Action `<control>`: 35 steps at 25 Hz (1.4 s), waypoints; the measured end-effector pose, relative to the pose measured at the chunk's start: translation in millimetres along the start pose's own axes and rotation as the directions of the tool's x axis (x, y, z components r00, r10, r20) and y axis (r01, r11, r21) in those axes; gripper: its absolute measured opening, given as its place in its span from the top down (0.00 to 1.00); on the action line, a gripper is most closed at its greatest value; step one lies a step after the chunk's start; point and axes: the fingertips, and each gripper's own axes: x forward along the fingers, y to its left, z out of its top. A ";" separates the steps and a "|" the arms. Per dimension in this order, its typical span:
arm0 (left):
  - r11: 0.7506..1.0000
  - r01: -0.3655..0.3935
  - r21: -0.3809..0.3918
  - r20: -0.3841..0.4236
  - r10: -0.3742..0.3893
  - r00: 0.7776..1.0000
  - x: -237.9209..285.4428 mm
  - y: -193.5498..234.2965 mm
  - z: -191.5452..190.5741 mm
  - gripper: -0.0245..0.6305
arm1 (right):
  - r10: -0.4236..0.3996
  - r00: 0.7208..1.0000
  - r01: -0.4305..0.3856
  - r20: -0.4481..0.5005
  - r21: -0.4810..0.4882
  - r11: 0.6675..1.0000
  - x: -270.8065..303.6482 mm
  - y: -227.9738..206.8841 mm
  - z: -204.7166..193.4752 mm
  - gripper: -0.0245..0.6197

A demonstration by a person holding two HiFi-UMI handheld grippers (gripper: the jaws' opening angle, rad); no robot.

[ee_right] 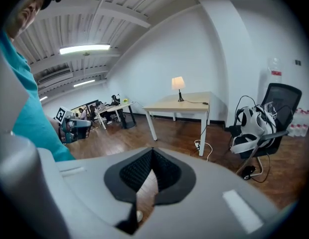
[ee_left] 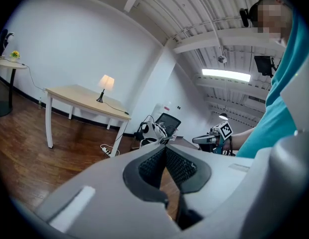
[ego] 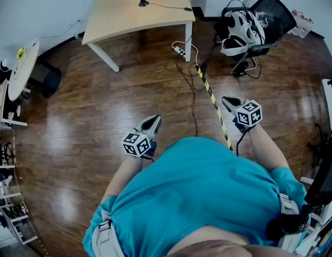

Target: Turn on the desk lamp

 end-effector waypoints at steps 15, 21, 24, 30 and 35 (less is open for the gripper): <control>0.994 -0.105 0.017 -0.028 0.105 0.994 41.9 -176.6 -100.1 0.96 | 0.140 0.990 -0.140 0.035 -0.005 0.990 -142.4 -39.8 -102.3 0.96; 0.995 -0.094 0.034 0.035 0.093 0.995 -18.7 -192.3 -104.0 0.96 | 0.159 0.986 -0.156 0.041 -0.061 0.986 -155.5 32.1 -119.9 0.96; 0.997 -0.052 0.059 0.047 0.050 0.998 -57.2 -188.6 -100.2 0.96 | 0.125 0.991 -0.121 0.052 -0.071 0.990 -154.0 74.7 -113.9 0.96; 0.998 0.037 0.052 0.033 -0.039 0.999 -169.5 -158.8 -100.4 0.96 | 0.078 0.995 -0.078 0.060 0.002 0.997 -127.3 192.4 -125.5 0.96; 0.998 0.058 0.038 0.029 -0.060 0.998 -213.1 -130.4 -96.9 0.96 | 0.074 0.996 -0.074 0.041 -0.006 0.997 -104.5 244.7 -124.4 0.96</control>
